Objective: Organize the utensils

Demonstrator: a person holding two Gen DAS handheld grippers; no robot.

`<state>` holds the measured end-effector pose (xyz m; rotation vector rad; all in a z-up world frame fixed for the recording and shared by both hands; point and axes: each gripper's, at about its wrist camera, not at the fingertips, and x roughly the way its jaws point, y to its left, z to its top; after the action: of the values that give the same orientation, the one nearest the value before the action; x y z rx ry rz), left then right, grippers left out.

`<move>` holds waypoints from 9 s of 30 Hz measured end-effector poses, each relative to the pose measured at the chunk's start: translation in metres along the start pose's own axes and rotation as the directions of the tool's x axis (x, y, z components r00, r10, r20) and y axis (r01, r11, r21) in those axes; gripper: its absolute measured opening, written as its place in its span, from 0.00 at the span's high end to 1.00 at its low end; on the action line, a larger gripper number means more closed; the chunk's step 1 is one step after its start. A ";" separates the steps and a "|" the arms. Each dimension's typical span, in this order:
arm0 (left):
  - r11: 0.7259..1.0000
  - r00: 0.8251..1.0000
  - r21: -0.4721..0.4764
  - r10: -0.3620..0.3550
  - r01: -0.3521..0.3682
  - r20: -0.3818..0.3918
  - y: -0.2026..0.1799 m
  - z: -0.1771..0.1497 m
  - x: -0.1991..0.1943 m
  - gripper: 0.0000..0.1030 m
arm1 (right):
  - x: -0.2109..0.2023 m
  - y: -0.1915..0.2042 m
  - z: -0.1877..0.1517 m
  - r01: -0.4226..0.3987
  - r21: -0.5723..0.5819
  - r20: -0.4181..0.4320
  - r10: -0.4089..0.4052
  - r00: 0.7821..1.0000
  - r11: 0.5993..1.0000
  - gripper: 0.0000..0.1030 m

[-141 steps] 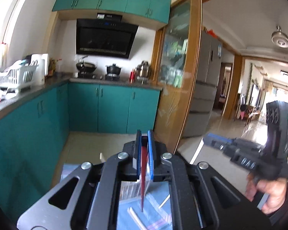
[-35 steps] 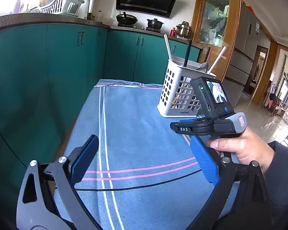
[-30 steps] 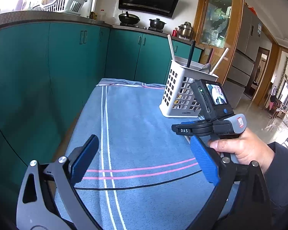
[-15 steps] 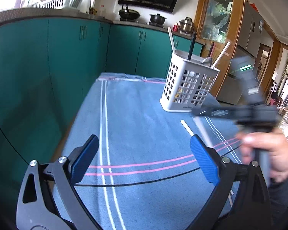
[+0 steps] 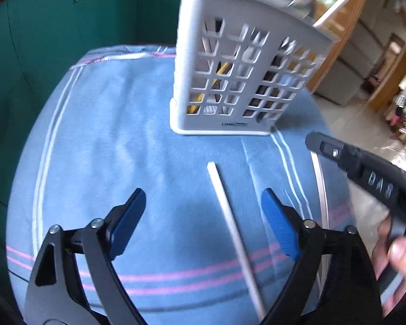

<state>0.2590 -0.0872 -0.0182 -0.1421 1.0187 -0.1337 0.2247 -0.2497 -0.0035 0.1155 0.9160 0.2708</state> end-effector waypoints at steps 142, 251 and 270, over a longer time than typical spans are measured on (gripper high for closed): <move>0.997 0.848 0.064 0.005 -0.046 0.530 0.056 -0.092 -0.149 0.03 | -0.132 0.082 -0.129 0.192 -0.035 0.439 -0.158 0.885 0.981 0.03; 0.992 0.877 0.111 -0.006 -0.054 0.480 0.050 -0.092 -0.132 0.03 | -0.109 0.060 -0.133 0.207 0.004 0.390 -0.192 0.901 0.978 0.03; 0.993 0.885 0.105 0.001 -0.056 0.466 0.052 -0.090 -0.128 0.03 | -0.107 0.062 -0.135 0.210 0.002 0.389 -0.195 0.901 0.978 0.03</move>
<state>0.1178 -0.0186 0.0333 -0.0480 0.5289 -0.1233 0.0441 -0.2223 0.0103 0.0335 0.5214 0.0659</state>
